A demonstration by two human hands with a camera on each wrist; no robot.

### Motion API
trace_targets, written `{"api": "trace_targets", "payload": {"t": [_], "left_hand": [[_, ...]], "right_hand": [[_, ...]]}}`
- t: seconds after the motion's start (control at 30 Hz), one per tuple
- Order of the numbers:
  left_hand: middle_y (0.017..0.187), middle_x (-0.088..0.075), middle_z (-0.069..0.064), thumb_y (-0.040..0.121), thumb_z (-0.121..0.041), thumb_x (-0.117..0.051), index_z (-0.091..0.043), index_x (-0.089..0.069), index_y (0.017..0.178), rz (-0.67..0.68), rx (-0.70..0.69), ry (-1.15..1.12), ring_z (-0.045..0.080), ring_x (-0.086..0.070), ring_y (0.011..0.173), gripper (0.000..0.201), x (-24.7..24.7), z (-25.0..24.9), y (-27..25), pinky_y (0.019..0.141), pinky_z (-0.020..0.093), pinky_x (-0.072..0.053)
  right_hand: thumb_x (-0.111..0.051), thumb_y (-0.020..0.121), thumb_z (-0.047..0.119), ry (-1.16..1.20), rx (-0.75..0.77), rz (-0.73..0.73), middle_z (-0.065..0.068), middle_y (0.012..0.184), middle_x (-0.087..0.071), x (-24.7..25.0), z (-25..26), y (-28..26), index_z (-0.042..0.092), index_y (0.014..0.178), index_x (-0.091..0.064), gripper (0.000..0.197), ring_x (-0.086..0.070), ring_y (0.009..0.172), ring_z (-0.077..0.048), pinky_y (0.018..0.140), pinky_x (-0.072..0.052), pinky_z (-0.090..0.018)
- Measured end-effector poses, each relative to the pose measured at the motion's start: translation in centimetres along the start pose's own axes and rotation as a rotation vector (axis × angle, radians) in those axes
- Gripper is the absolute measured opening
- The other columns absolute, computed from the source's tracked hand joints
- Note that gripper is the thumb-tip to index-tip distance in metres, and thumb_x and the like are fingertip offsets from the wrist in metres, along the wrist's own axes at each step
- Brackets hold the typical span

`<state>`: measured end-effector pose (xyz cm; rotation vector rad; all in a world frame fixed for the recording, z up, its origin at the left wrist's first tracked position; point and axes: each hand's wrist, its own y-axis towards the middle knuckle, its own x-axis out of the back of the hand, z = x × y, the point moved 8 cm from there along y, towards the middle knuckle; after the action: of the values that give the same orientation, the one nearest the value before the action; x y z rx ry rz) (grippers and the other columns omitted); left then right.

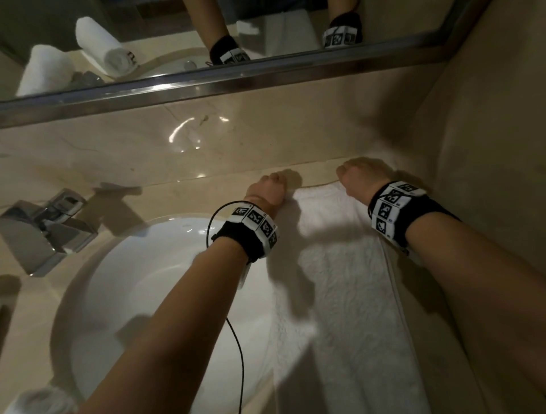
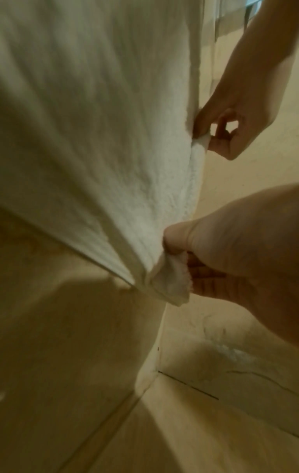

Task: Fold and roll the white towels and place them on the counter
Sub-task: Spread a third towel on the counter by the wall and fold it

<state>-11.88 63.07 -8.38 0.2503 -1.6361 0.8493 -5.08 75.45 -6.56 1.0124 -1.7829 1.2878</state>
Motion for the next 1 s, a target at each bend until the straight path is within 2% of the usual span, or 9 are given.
{"api": "trace_targets", "payload": {"t": [0.13, 0.23, 0.3, 0.4, 0.47, 0.6, 0.77, 0.87, 1.0], "left_hand": [[0.123, -0.052, 0.018, 0.095, -0.009, -0.036, 0.000, -0.051, 0.120, -0.068, -0.043, 0.067, 0.032, -0.050, 0.114, 0.030, -0.3, -0.8, -0.4, 0.078, 0.040, -0.049], [0.066, -0.064, 0.005, 0.062, -0.026, -0.077, -0.011, -0.068, 0.064, -0.092, -0.117, 0.175, 0.020, -0.062, 0.062, 0.018, -0.3, -1.6, -1.3, 0.038, 0.021, -0.043], [0.054, -0.058, 0.003, 0.046, -0.026, -0.089, -0.013, -0.063, 0.051, -0.116, -0.161, 0.208, 0.021, -0.060, 0.053, 0.029, -1.4, -1.7, -0.9, 0.042, 0.022, -0.042], [0.055, -0.058, 0.008, 0.070, -0.022, -0.071, -0.010, -0.063, 0.053, -0.193, -0.243, 0.197, 0.025, -0.063, 0.056, 0.022, -1.4, -2.8, -2.0, 0.060, 0.027, -0.051], [0.064, -0.063, 0.007, 0.075, -0.018, -0.058, -0.010, -0.069, 0.061, -0.202, -0.209, 0.127, 0.022, -0.065, 0.058, 0.020, -0.7, -2.8, -3.1, 0.054, 0.023, -0.051], [0.123, -0.057, 0.016, 0.094, -0.012, -0.044, -0.004, -0.060, 0.117, -0.033, 0.041, -0.216, 0.030, -0.055, 0.112, 0.029, -0.1, 0.0, -1.9, 0.092, 0.031, -0.042], [0.126, -0.056, 0.013, 0.087, -0.010, -0.061, -0.009, -0.057, 0.122, 0.038, 0.122, -0.380, 0.028, -0.053, 0.114, 0.035, 0.3, 2.8, -0.5, 0.090, 0.025, -0.039], [0.125, -0.058, 0.010, 0.086, -0.018, -0.065, -0.012, -0.059, 0.122, 0.057, 0.176, -0.411, 0.026, -0.053, 0.116, 0.037, -0.2, 4.0, -0.6, 0.093, 0.026, -0.040], [0.114, -0.065, 0.008, 0.086, -0.023, -0.065, -0.012, -0.066, 0.114, 0.011, 0.189, -0.516, 0.020, -0.058, 0.101, 0.030, -0.8, 5.1, -1.1, 0.080, 0.020, -0.038]], "right_hand": [[-0.036, 0.093, -0.002, -0.071, 0.014, -0.035, -0.018, 0.126, -0.049, -0.2, 0.6, -0.2, -0.002, 0.123, -0.048, 0.032, -0.049, 0.116, -0.033, 0.093, -0.041, -0.039], [-0.037, 0.092, -0.004, -0.086, 0.041, -0.013, -0.018, 0.126, -0.048, -1.2, 1.1, -0.9, -0.003, 0.122, -0.048, 0.032, -0.048, 0.115, -0.032, 0.093, -0.041, -0.038], [-0.037, 0.090, -0.007, -0.108, 0.072, -0.021, -0.020, 0.123, -0.049, -1.8, 1.5, -1.4, -0.004, 0.120, -0.049, 0.033, -0.049, 0.113, -0.034, 0.094, -0.041, -0.040], [-0.038, 0.090, -0.007, -0.067, 0.093, -0.010, -0.019, 0.120, -0.051, -2.7, 1.7, -1.9, -0.004, 0.117, -0.052, 0.030, -0.051, 0.111, -0.034, 0.093, -0.044, -0.040], [-0.041, 0.091, -0.002, 0.036, 0.068, -0.021, -0.018, 0.120, -0.053, -2.7, 1.0, -1.9, -0.002, 0.118, -0.053, 0.029, -0.053, 0.111, -0.032, 0.094, -0.045, -0.038], [-0.046, 0.093, 0.007, 0.413, -0.101, -0.045, -0.015, 0.117, -0.059, -3.0, -2.0, -1.3, 0.005, 0.117, -0.057, 0.026, -0.057, 0.106, -0.030, 0.091, -0.044, -0.032], [-0.061, 0.088, 0.019, 0.713, -0.318, -0.049, -0.010, 0.116, -0.060, -3.3, -3.9, -0.6, 0.009, 0.107, -0.063, 0.022, -0.058, 0.105, -0.028, 0.094, -0.046, -0.031], [-0.065, 0.086, 0.015, 0.862, -0.369, 0.036, -0.011, 0.123, -0.059, -3.7, -4.2, 0.0, 0.013, 0.118, -0.061, 0.032, -0.062, 0.105, -0.028, 0.094, -0.051, -0.036], [-0.062, 0.088, 0.014, 0.758, -0.366, 0.136, -0.013, 0.121, -0.063, -3.1, -4.0, 0.4, 0.007, 0.118, -0.065, 0.031, -0.061, 0.108, -0.029, 0.097, -0.049, -0.037]]}}
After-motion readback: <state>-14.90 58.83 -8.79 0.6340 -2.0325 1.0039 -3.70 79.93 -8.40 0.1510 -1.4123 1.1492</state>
